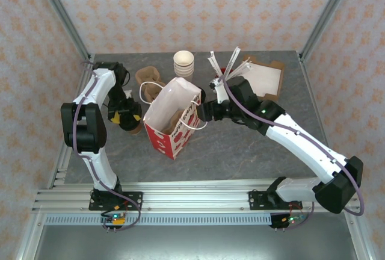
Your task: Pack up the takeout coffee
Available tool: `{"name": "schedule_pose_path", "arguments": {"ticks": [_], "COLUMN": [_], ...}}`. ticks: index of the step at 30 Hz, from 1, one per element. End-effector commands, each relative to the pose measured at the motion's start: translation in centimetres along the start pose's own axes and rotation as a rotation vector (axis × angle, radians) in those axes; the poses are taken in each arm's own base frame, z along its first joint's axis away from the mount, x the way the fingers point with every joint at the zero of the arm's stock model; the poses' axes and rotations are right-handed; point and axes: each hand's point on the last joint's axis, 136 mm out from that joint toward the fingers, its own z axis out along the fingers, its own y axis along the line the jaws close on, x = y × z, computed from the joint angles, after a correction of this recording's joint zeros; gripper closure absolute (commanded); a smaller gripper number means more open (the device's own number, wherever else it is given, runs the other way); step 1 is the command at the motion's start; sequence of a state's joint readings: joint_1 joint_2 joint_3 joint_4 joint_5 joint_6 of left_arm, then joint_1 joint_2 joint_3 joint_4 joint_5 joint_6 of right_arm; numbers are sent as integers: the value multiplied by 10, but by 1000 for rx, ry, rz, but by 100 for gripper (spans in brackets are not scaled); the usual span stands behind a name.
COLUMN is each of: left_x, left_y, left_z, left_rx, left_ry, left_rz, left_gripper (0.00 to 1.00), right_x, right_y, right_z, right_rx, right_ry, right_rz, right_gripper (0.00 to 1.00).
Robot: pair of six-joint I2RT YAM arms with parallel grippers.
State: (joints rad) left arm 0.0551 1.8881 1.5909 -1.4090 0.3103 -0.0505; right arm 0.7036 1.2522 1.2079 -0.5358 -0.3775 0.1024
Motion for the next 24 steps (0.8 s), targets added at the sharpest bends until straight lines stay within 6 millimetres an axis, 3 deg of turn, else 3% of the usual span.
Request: {"name": "schedule_pose_path", "arguments": {"ticks": [1, 24], "left_x": [-9, -23], "left_y": [0, 3], "left_z": [-4, 5], "left_rx": [11, -4], "left_ry": [-22, -108], "left_rz": [18, -5], "left_gripper": [22, 20], "right_x": [-6, -3], "right_y": [-2, -3], "right_z": [-2, 3], "right_rx": [13, 11], "right_ry": [-8, 10], "right_rz": [-12, -4], "right_gripper": [28, 28]}}
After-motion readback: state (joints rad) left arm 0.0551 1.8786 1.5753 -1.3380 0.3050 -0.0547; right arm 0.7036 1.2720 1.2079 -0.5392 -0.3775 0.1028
